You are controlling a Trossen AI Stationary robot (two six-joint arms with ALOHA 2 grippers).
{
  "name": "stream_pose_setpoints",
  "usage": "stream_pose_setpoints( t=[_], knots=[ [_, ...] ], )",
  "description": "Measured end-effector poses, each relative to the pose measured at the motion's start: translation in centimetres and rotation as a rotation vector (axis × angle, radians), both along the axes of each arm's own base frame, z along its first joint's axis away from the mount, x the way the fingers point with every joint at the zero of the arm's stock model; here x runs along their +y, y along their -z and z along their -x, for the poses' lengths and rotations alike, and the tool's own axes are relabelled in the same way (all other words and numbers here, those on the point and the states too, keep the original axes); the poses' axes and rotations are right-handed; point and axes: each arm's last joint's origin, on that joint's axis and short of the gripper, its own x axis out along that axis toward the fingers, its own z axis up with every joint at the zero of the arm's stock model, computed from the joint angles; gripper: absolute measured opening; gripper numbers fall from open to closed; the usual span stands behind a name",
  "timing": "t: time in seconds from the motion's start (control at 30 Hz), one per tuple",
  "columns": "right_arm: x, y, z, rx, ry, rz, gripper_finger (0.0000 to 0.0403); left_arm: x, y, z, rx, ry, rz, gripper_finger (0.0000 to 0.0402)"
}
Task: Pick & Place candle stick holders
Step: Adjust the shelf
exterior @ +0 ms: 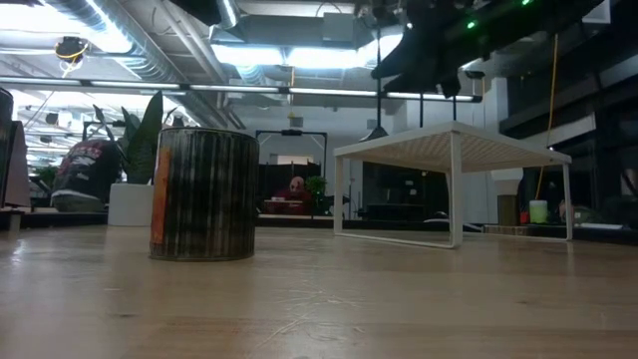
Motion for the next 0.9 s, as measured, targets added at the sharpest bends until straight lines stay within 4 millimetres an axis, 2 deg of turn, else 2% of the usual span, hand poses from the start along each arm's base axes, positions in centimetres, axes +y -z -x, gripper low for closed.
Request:
stream_pose_setpoints(
  t=[0.17,0.3,0.57,0.9],
  knots=[
    [1.1,0.0,1.3,0.069,-0.124,-0.104,0.0253,0.0,0.0,0.0,-0.021,-0.013,0.013,0.0059],
    [1.7,-0.4,2.2,0.086,-0.156,-0.131,0.0247,0.0,0.0,0.0,-0.024,-0.016,0.015,0.0059],
    [3.1,-1.6,3.9,0.081,-0.272,-0.156,0.0216,-0.1,0.0,0.0,-0.02,-0.011,0.029,0.0059],
    [4.3,-1.4,4.9,0.151,-0.387,-0.179,0.0177,-0.1,0.0,0.0,-0.019,-0.01,0.032,0.0059]
  ],
)
